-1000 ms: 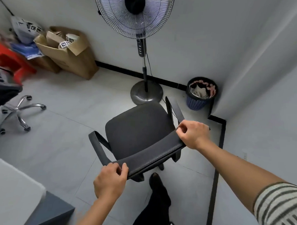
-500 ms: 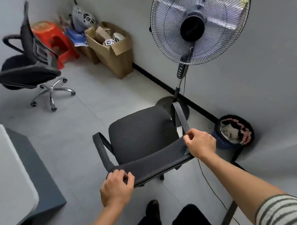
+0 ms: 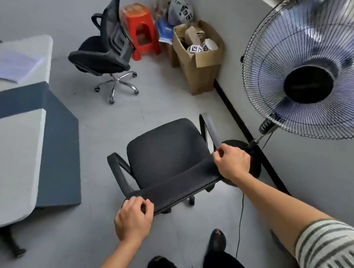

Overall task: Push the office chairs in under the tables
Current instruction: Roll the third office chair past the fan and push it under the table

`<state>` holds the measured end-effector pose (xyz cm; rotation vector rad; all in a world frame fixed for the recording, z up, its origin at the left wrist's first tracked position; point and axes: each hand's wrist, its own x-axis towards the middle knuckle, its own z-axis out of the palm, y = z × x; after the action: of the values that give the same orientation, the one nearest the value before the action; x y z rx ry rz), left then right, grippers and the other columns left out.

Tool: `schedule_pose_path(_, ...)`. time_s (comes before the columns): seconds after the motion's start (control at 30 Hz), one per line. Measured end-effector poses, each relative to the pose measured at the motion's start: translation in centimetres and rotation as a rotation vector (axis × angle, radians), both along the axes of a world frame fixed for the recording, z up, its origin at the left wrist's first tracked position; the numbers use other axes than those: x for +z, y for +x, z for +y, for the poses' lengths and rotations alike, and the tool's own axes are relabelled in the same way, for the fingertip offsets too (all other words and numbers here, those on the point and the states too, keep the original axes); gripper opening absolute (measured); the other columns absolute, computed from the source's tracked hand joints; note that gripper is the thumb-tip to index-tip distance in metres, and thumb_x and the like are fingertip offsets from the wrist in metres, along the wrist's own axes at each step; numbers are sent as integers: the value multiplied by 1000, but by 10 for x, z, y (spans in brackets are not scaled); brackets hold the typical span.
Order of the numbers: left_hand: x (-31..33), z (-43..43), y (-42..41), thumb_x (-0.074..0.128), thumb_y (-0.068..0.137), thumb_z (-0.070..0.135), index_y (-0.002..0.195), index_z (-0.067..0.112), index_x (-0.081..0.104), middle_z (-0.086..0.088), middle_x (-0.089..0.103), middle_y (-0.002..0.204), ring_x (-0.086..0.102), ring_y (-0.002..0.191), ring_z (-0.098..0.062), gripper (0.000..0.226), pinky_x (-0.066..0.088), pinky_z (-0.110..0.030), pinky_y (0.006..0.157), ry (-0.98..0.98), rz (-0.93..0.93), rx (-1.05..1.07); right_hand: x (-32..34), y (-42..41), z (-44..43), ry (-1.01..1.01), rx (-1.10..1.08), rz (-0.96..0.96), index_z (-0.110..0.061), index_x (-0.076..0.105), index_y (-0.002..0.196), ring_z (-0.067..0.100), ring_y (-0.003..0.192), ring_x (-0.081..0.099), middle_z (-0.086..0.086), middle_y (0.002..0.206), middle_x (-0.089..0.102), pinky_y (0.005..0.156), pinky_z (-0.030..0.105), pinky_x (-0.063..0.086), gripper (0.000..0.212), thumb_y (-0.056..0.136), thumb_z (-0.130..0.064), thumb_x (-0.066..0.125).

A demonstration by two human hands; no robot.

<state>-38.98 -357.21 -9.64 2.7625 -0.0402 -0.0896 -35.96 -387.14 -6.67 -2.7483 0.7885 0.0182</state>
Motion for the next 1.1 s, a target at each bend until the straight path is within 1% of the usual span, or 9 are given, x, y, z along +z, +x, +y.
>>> schedule_pose_path(0.17,0,-37,14,32,77,45,62,16,56,-2,60,69,57,72,-29,41,44,-34,52,7,29,169,0,69,-27,-17,167,11,-26,67,91,29,75,58,5,84,70,63,31,35,27,86,-44,47)
schedule_pose_path(0.3,3,-66,36,36,79,39,59,15,54,-2,58,65,58,68,-28,35,40,-33,48,23,36,251,0,131,-39,-1,268,-11,-26,69,91,32,82,62,6,86,72,66,33,40,24,85,-40,51)
schedule_pose_path(0.37,3,-76,53,38,80,37,60,16,54,-1,58,65,58,67,-27,33,40,-33,47,34,23,276,0,163,-40,-4,316,-25,-26,69,91,32,83,62,6,86,72,67,33,42,22,84,-38,52)
schedule_pose_path(0.47,4,-83,87,39,80,35,60,16,54,-1,58,64,58,67,-26,31,42,-34,48,49,-9,310,-1,215,-37,9,367,-42,-26,70,88,31,81,62,5,83,72,63,30,38,19,84,-34,53)
schedule_pose_path(0.6,4,-69,144,41,80,34,58,16,53,-1,57,61,57,64,-25,31,42,-32,48,51,-33,345,-6,283,-19,-7,421,-72,-24,69,86,29,77,61,4,80,70,62,29,38,19,84,-34,52)
schedule_pose_path(0.7,3,-51,188,40,79,35,57,16,52,-1,57,58,56,60,-26,32,41,-33,47,44,-44,387,-9,331,-1,-33,450,-49,-25,68,86,29,74,61,3,79,70,62,30,45,23,84,-37,49)
schedule_pose_path(0.83,2,-36,236,37,81,38,58,18,55,3,58,59,54,58,-20,35,38,-29,47,24,-44,404,-10,387,15,-56,477,-22,-25,68,85,33,76,62,6,80,71,62,31,42,21,82,-37,51)
schedule_pose_path(0.97,-2,-29,271,36,82,40,62,19,58,5,58,60,50,57,-15,37,35,-25,48,37,-61,463,-9,440,33,-75,534,0,-25,68,85,35,78,63,8,80,71,65,34,46,20,80,-38,54)
schedule_pose_path(1.1,-3,-31,313,34,85,42,65,21,60,7,58,62,48,57,-8,39,35,-20,47,20,-37,541,-10,507,51,-82,626,3,-25,69,85,35,77,63,8,79,71,63,32,45,21,80,-38,53)
